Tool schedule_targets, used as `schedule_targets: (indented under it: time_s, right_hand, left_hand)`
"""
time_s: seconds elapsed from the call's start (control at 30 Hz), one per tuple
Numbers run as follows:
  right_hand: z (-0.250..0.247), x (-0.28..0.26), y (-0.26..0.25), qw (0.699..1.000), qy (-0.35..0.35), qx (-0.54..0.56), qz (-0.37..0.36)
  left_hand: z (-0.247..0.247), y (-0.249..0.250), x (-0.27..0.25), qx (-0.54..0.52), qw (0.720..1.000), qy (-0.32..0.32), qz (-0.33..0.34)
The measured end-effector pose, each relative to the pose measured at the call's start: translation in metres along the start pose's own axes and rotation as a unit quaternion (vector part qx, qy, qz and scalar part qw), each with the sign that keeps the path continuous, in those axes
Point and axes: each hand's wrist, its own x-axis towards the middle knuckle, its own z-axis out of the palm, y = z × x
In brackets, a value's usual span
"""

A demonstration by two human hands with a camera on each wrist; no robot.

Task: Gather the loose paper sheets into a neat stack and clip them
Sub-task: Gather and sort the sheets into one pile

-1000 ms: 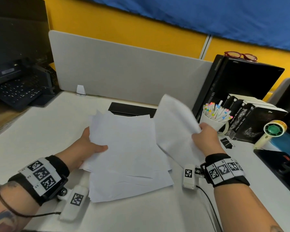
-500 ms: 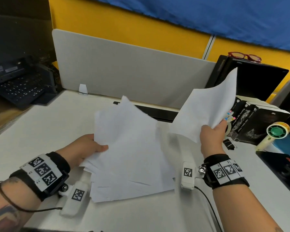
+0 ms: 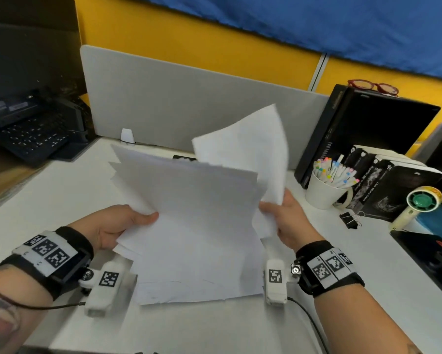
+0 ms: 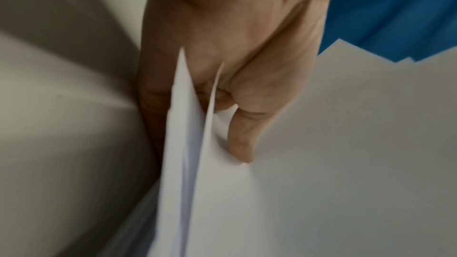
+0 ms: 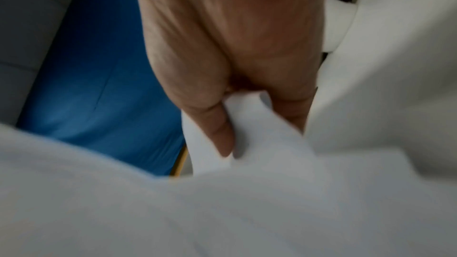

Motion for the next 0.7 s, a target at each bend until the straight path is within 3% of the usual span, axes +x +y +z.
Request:
schedule_targets:
  time_s: [0.07,0.17,0.37,0.47,0.57,0.63,0.7]
  right_hand:
    - [0.010,-0.004,0.005,0.994,-0.071,-0.018,0.081]
    - [0.021,-0.009,0.008,0.977,-0.093,-0.109,0.159]
    - [0.016,-0.013,0.001,0.964,-0.015,-0.211,0.158]
    - [0.014,-0.017,-0.002,0.916,-0.055,-0.351,0.184]
    - [0.017,-0.024,-0.007,0.879,-0.143,-0.389,0.238]
    - [0.021,-0.024,-0.009,0.848,-0.166,-0.452,0.222]
    - [0.026,-0.018,-0.004,0.869,-0.108,-0.451,0.171]
  left_hand:
    - [-0.001,0.001,-0.001,-0.001,1.000,0.008,-0.019]
    - [-0.002,0.002,-0.003,-0.010,0.999,0.011,-0.032]
    - [0.008,0.005,0.001,-0.025,0.995,0.079,-0.057]
    - [0.011,0.005,0.004,-0.050,0.992,0.104,-0.058]
    - [0.011,0.003,0.006,-0.056,0.991,0.112,-0.040]
    - [0.016,0.000,0.008,-0.025,0.994,0.104,-0.016]
    - [0.024,-0.005,0.009,0.019,0.992,0.126,0.019]
